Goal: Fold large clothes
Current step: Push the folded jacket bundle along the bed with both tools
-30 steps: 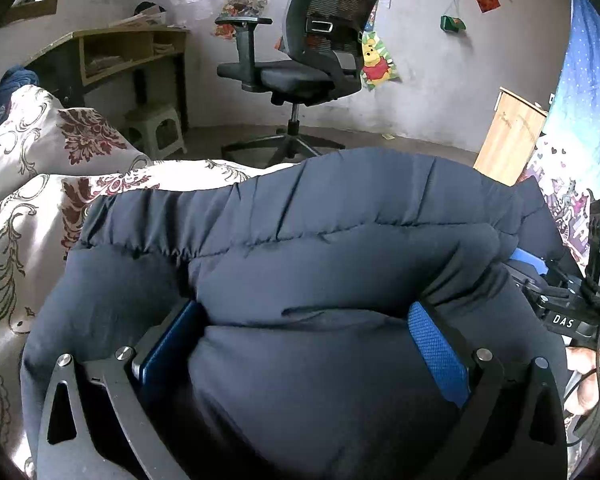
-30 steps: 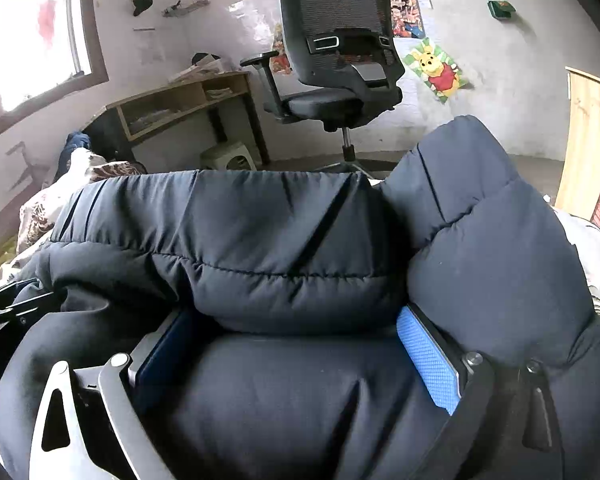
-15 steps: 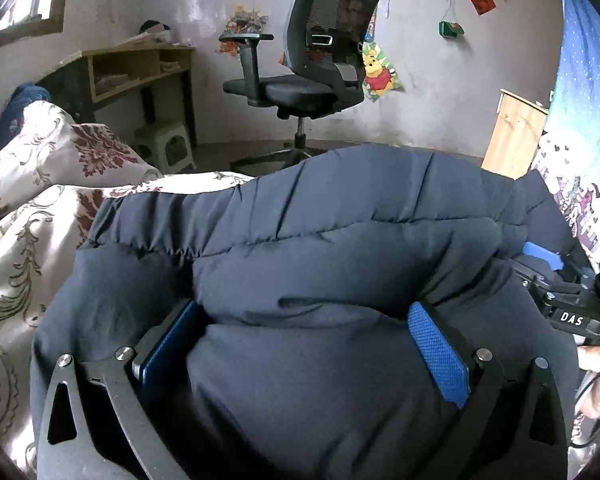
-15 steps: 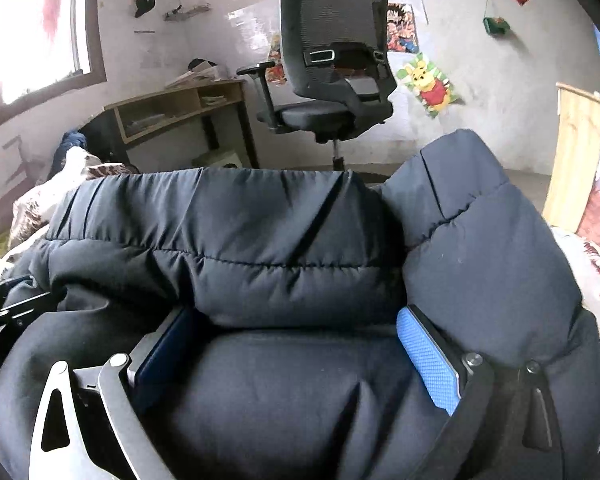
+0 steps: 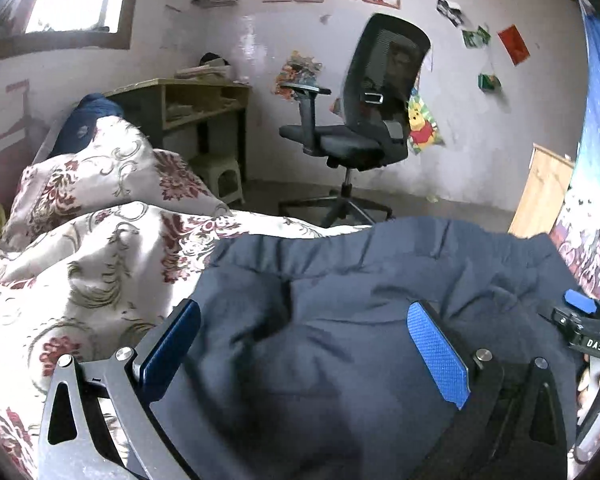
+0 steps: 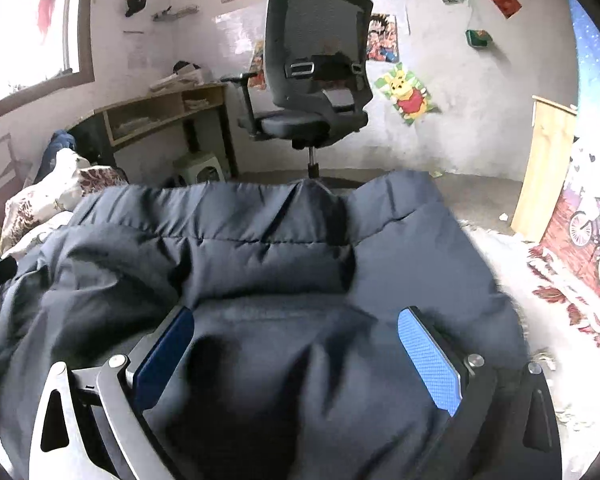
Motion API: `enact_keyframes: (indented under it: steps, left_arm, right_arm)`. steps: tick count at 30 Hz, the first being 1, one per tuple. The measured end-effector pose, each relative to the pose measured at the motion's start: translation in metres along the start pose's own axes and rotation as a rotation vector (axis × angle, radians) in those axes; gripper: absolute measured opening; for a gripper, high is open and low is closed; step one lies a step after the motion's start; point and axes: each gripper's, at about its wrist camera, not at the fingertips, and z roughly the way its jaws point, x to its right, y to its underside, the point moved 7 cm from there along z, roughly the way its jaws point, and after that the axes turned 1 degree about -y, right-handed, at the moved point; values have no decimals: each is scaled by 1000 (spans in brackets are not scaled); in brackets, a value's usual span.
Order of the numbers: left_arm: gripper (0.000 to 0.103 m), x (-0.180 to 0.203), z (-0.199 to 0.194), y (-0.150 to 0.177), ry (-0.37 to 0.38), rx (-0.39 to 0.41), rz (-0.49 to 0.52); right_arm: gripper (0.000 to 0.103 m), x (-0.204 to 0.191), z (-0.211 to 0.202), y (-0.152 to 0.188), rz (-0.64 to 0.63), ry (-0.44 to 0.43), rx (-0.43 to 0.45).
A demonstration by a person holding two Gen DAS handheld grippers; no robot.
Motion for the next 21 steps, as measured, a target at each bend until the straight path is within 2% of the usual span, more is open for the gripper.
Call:
enact_keyframes:
  steps: [7,9,12,14,18,21]
  left_arm:
    - [102,-19,-21,2,9,-38,-2]
    - [102,-27,-21,12,34,-85,-18]
    - [102,-38,-16,30,111,-174,-86]
    - [102,-44,-13,38,134,-211,-119]
    - [102,-47,-8,46,124,-256,-93]
    - [102,-52,-5,51,143,-280,-119]
  right_arm:
    - [103,13,-22,-9,-41,-1,-1]
    - [103,20,-26,-9,-57,5,-8]
    - [103,32,-32,-8,-71,28,-15]
    - [103,46,-34,-7,-57,49,-20]
    - [103,73,-36,-2,9,86,-33]
    - [103,91,-35,1,51,112,-44]
